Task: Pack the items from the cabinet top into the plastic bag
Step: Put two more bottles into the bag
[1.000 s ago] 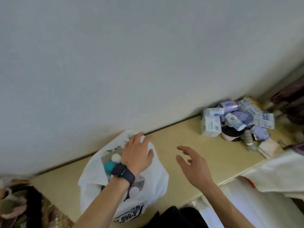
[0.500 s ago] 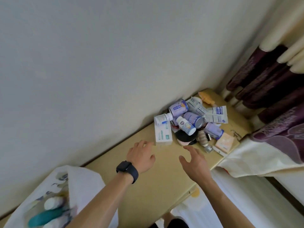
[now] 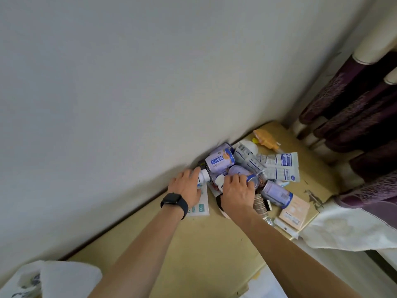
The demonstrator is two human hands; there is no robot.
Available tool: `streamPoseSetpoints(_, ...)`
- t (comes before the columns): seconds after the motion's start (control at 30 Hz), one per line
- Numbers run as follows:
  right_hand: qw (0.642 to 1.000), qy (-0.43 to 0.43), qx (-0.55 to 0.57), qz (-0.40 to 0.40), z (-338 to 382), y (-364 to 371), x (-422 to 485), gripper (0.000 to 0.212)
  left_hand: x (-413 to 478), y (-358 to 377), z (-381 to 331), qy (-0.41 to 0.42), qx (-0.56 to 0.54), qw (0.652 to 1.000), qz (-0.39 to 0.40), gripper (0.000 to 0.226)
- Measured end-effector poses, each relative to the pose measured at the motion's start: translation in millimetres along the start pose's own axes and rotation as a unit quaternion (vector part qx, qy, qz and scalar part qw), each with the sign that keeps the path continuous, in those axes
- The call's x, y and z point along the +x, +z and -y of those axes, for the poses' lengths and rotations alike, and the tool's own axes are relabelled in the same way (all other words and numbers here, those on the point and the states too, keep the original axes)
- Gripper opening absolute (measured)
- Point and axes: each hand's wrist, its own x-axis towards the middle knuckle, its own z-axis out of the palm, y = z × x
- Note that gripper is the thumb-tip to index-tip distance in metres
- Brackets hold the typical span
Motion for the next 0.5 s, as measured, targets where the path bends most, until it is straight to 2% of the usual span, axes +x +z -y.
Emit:
streamPoseSetpoints(0.13, 0.999, -0.005, -0.038, 0.016, 4, 13, 3, 0.048, 2, 14, -5, -0.009, 0.031, 0.999, 0.009, 0.063)
streamPoseSetpoints(0.23, 0.999, 0.027, 0.038, -0.002, 2, 13, -10, 0.059, -13, 17, -4, -0.038, -0.016, 0.999, -0.008, 0.057)
streamPoseSetpoints(0.37, 0.977, 0.047, 0.208, 0.013, -1, 3, -48, 0.066, -64, 8, 10, -0.082, -0.177, 0.98, -0.031, 0.048)
streamPoseSetpoints(0.43, 0.944, 0.048, 0.324, 0.042, 3, -5, -73, 0.059, -99, 2, 25, -0.103, -0.282, 0.953, -0.034, 0.039)
streamPoseSetpoints(0.5, 0.918, 0.026, 0.391, 0.068, 13, -10, -100, 0.052, -141, -4, 41, -0.111, -0.389, 0.914, -0.03, 0.045)
